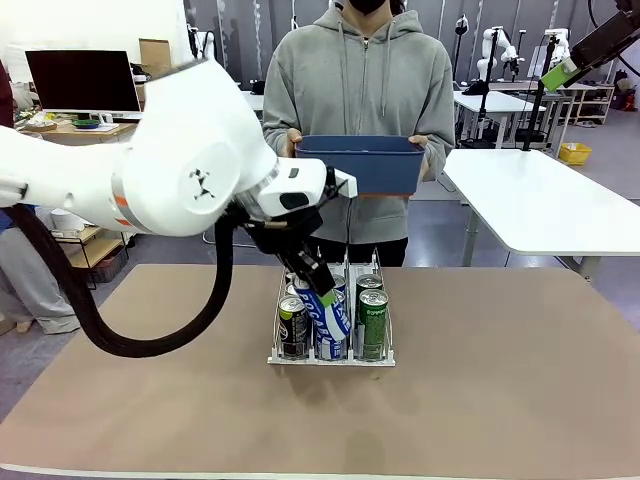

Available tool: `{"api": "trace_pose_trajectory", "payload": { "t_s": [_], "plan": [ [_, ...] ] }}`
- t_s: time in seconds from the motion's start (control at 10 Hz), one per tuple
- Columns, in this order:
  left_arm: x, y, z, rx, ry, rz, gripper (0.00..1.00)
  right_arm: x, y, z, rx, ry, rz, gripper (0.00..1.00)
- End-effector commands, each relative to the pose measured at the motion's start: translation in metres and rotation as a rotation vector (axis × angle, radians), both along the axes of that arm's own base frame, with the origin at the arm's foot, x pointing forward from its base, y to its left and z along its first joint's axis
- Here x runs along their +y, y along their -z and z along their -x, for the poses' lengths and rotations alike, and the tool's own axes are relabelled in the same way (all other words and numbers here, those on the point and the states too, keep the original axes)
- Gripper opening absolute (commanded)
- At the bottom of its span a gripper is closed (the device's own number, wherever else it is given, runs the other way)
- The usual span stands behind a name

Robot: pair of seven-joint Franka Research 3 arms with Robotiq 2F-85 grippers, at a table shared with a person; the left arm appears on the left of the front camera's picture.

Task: Fill the beverage cans into the dispenser.
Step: Place the picked Ionic drink in the line of the Automatic Can Dispenser with the same cans.

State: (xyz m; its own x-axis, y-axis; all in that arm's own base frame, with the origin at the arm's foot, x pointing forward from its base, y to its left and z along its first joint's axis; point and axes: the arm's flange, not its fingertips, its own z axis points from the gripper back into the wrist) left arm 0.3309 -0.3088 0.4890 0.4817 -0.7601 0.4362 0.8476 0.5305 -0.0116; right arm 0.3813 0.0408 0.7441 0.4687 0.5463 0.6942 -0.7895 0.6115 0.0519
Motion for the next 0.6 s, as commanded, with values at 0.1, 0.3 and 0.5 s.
{"api": "trace_pose_trajectory", "payload": {
  "t_s": [0.1, 0.3, 0.5],
  "plan": [
    [0.005, 0.001, -0.006, -0.012, 0.06, -0.023, 0.57, 0.001, 0.001, 0.0, 0.003, -0.001, 0.002, 1.0],
    [-0.003, 0.012, -0.004, 0.01, 0.013, -0.012, 0.57, 0.001, 0.001, 0.0, 0.003, -0.001, 0.002, 1.0],
    [-0.003, 0.016, -0.005, 0.013, 0.026, -0.022, 0.57, 0.001, 0.001, 0.0, 0.003, -0.001, 0.002, 1.0]
  ]
}}
